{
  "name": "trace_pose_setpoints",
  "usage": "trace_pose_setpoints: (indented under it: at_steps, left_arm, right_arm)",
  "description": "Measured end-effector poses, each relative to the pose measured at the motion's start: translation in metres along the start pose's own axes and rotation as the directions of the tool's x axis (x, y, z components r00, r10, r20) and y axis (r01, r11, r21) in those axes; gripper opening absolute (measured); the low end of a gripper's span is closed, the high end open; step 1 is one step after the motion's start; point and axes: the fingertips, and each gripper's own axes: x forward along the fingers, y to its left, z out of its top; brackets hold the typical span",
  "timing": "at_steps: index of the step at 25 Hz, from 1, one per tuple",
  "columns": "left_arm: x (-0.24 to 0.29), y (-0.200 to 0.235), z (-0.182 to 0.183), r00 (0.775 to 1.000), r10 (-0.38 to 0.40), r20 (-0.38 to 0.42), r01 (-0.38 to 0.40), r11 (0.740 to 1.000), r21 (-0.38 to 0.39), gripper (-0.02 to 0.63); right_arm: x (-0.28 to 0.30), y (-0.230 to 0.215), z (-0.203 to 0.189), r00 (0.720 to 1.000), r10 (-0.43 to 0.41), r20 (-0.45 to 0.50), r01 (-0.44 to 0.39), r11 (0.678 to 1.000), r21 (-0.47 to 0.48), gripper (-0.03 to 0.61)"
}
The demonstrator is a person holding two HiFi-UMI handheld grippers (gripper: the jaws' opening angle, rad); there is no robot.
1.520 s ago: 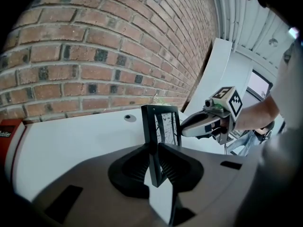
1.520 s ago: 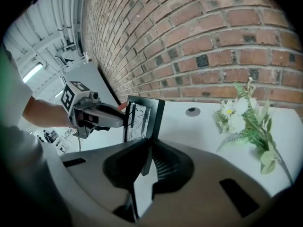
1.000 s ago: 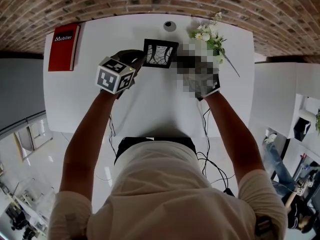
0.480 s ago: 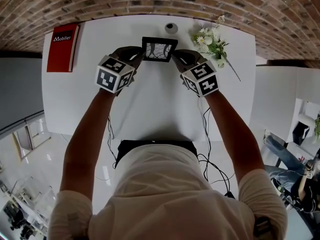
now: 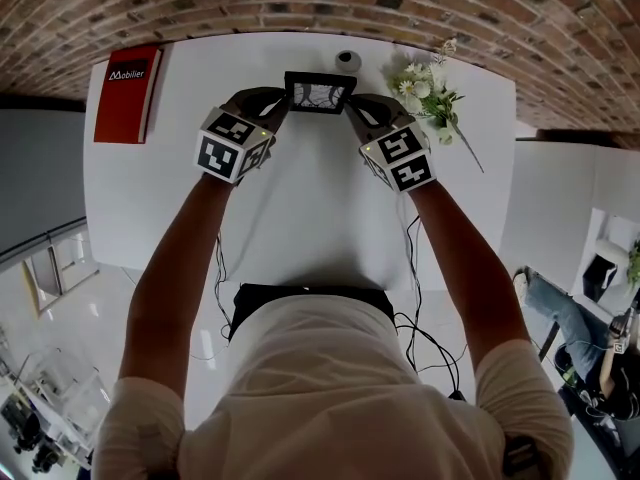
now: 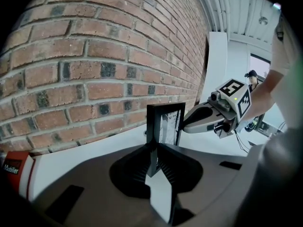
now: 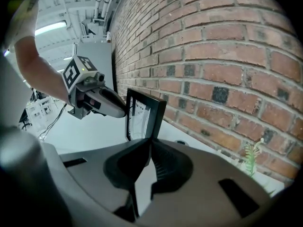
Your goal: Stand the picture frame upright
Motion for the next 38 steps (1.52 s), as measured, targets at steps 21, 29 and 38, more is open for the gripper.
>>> trace_pose_setpoints:
  at_steps: [21,29,38]
  left_arm:
    - [0.017,0.031,0.004,0.996,0.068,0.054,-0.069,0.998,0.011,0.038]
    - [0.02,0.033,-0.003,0.996,0.072,0.052,-0.072,0.997,0.003,0.038]
    - [0.021,0.033,-0.009,0.997,0.063,0.049,-0.064,0.998,0.003,0.038]
  right_arm:
    - [0.028,-0.013,0.004,0.997,-0.079,0.025,0.083,0.981,-0.173,0.021]
    - [0.032,-0.019,0.003,0.994,-0.108,0.008,0.107,0.975,-0.193,0.021]
    - [0.034,-0.017,0.0,0.994,-0.103,0.018,0.105,0.977,-0.186,0.021]
